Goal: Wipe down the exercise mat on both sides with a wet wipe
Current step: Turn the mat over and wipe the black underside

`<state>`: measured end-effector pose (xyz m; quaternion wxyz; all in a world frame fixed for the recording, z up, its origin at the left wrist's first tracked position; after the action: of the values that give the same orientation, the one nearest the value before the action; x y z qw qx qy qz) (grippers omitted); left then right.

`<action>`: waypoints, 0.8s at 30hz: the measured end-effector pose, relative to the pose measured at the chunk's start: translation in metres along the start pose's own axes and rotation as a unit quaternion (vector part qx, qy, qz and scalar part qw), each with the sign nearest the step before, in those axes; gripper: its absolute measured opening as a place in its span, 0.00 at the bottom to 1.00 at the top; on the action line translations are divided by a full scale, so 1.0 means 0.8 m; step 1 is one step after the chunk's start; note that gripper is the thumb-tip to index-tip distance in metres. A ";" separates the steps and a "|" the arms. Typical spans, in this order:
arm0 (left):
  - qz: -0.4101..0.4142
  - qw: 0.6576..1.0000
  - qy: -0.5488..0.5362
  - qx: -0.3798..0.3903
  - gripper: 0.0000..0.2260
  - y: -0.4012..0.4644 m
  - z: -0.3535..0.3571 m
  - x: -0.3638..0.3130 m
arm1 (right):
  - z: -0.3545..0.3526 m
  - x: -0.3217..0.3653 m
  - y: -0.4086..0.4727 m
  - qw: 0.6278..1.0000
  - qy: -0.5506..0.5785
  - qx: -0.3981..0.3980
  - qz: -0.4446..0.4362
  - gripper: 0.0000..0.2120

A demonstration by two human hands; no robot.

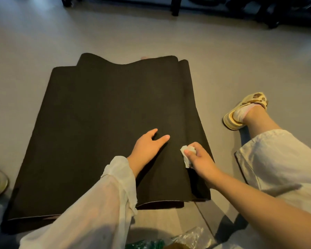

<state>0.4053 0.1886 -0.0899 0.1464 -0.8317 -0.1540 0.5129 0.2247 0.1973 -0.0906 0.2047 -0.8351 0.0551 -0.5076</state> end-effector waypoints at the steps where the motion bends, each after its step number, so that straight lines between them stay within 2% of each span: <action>1: -0.007 1.000 0.009 -0.015 0.32 0.001 -0.005 -0.007 | 0.005 0.008 -0.002 1.000 -0.004 0.009 -0.016 0.05; 5: -0.030 0.989 0.127 -0.063 0.37 0.004 -0.040 -0.035 | 0.029 0.043 -0.013 0.996 0.024 0.061 -0.063 0.04; 8: -0.023 0.959 0.266 -0.090 0.40 0.004 -0.068 -0.052 | 0.050 0.069 -0.016 0.990 0.027 0.085 -0.112 0.05; 10: -0.015 0.944 0.314 -0.096 0.37 0.005 -0.087 -0.059 | 0.067 0.086 -0.015 0.986 0.034 0.086 -0.138 0.05; 14: -0.023 0.943 0.309 -0.118 0.22 0.008 -0.142 -0.056 | 0.096 0.111 -0.011 0.978 0.032 0.118 -0.166 0.05; 17: -0.050 0.955 0.260 -0.137 0.24 0.003 -0.188 -0.024 | 0.113 0.128 -0.004 0.977 0.012 0.107 -0.186 0.04; 21: -0.098 0.960 0.215 -0.154 0.25 -0.016 -0.227 0.048 | 0.134 0.153 0.010 0.968 -0.041 0.084 -0.232 0.08; 24: -0.134 0.947 0.234 -0.177 0.25 -0.029 -0.229 0.106 | 0.155 0.167 0.028 0.960 -0.089 0.090 -0.249 0.05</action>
<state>0.6037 0.2286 -0.0701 0.0955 -0.9125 -0.3137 0.2444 0.3993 0.1724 -0.0388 0.1496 -0.8425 -0.2190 -0.4689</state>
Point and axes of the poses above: each hand's wrist, its own y-axis towards the middle knuckle, its own z-axis out of the palm, x = y × z, the point moved 1 cm from there along y, towards the middle knuckle, and after that the axes turned 5 degrees about y, right-handed, at the moved point
